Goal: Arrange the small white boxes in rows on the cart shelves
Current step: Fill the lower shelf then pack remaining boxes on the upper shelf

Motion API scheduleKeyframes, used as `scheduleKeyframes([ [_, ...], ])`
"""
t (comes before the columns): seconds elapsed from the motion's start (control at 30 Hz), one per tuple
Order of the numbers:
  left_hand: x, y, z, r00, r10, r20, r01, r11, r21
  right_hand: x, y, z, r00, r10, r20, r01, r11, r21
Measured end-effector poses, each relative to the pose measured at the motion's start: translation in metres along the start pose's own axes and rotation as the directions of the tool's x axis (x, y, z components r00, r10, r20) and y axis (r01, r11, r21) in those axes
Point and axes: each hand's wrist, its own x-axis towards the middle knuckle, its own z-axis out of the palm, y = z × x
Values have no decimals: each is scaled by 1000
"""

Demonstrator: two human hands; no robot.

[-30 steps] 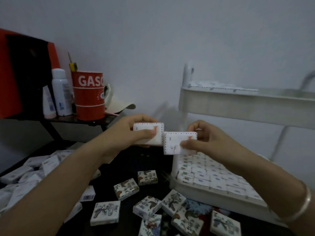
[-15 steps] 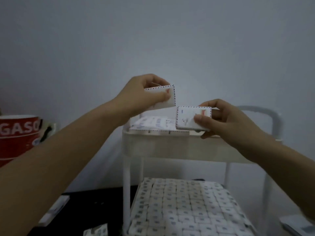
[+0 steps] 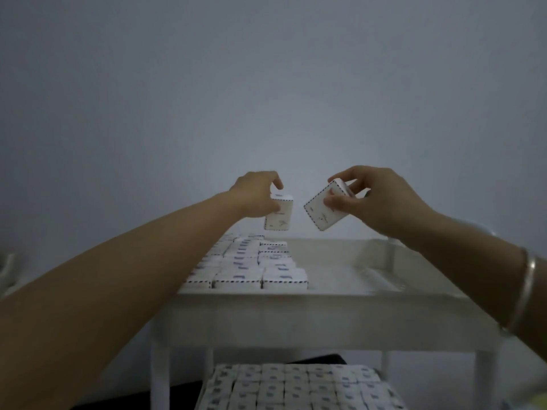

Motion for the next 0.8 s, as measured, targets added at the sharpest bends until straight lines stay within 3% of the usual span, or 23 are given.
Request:
scheduleKeyframes([
  [0.17, 8, -6, 13, 995, 51, 86, -63, 986, 152, 38, 1, 11, 1000, 24, 18, -22, 996, -86],
  [0.37, 5, -4, 26, 997, 70, 42, -74, 991, 109, 69, -3, 39, 999, 4, 53, 6, 983, -183],
  [0.57, -1, -7, 29, 967, -52, 250, 9, 985, 171, 85, -4, 68, 999, -15, 43, 33, 889, -457],
  [0.8, -4, -3, 28, 966, -67, 249, -13, 952, 305, 82, 12, 102, 933, 59, 354, 115, 885, -450],
])
